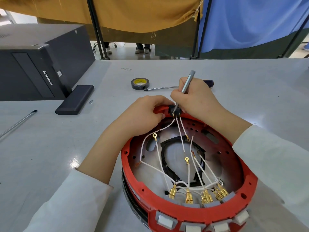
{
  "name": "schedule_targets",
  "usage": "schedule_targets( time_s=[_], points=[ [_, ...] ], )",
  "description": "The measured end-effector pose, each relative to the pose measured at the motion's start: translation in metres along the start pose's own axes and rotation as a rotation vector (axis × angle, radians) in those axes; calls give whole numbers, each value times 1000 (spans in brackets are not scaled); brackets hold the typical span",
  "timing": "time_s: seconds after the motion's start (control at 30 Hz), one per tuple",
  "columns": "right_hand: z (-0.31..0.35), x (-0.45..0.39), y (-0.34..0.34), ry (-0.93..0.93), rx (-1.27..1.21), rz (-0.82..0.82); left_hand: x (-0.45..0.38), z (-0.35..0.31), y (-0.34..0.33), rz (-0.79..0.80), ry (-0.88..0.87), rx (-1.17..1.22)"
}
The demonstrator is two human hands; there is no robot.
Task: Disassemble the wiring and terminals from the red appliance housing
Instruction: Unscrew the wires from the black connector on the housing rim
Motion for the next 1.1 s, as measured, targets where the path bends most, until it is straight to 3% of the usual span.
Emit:
schedule_targets(
  time_s=[0.63, 0.8, 1.1],
  points=[
    [-1, -6, -1, -140, -78, 59, 0, 0, 0, 10, -10, 10],
    [7, 1, 12, -182, -380, -4, -1, 2, 0, 13, -1, 11],
    [10, 20, 31, -109, -346, 187, -2, 2, 0, -3, -80, -39]
  ],
)
Point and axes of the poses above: each hand's wrist, its own x-axis away from the middle knuckle, its own y-axis out of the back of the hand, z = x × y, the point moved 2 cm from there along -x, towards the middle knuckle, and after that the axes turned 4 degrees about -x, right-handed, at the moved point
